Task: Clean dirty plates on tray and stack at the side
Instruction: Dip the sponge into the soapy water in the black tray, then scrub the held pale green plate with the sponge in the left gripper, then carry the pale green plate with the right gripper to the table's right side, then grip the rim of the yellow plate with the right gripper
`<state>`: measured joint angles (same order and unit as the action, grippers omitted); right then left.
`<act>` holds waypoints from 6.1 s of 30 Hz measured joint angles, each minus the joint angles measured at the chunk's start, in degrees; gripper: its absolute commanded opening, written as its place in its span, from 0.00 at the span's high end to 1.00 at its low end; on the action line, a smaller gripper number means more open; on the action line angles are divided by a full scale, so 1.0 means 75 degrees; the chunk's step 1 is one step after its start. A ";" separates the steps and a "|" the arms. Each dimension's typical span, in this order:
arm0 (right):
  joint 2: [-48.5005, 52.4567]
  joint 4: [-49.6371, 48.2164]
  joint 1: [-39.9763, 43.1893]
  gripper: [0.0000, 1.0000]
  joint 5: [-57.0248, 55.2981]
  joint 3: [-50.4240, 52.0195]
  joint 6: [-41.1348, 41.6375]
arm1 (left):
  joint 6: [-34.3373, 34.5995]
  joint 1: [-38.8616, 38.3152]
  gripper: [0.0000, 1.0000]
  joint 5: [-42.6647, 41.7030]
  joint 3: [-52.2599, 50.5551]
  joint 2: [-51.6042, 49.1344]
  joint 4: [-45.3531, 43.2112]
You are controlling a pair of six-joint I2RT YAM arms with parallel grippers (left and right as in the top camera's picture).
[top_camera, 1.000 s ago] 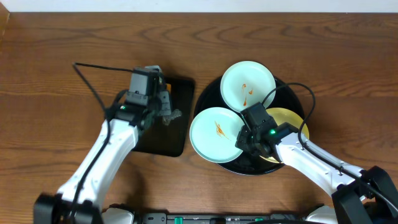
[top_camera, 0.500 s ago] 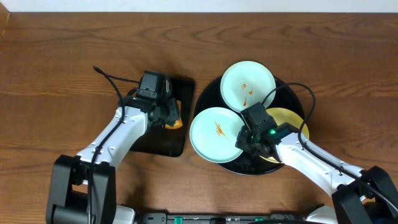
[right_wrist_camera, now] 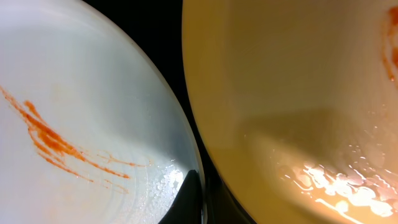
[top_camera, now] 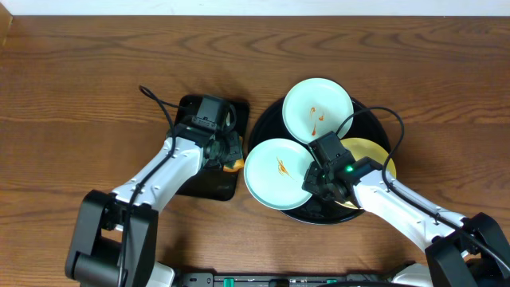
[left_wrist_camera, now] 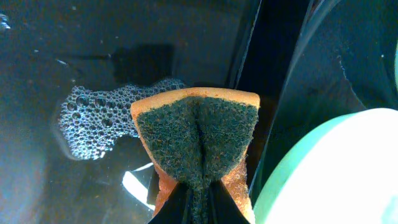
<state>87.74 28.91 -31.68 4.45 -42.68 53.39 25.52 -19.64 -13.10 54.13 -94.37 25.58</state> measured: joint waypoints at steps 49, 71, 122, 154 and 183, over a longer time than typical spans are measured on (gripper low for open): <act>0.0000 0.0029 0.0003 0.99 -0.0055 0.0000 0.0000 | 0.1495 -0.2739 0.92 -0.0160 0.0000 -0.0102 -0.1760; 0.0000 0.0044 0.0000 0.99 -0.0052 0.0003 0.0003 | 0.1125 -0.2643 0.92 0.0959 0.0082 -0.0697 -0.1664; -0.2238 -0.1982 -0.0446 0.99 -0.4794 -0.0347 -0.7976 | 0.0329 0.0408 0.92 0.1996 0.0079 0.1574 0.0510; -0.2238 -0.2259 0.1513 0.99 -0.5228 -0.0347 -0.6985 | 0.0329 0.0408 0.92 0.1996 0.0079 0.1574 0.0501; -0.0490 -0.2352 0.7997 0.72 -0.1964 -0.0353 -0.4558 | 0.0329 0.0408 0.92 0.1996 0.0079 0.1574 0.0501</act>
<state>84.07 11.27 28.29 -10.28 -45.32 19.20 27.99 -16.58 1.87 54.72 -82.56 29.34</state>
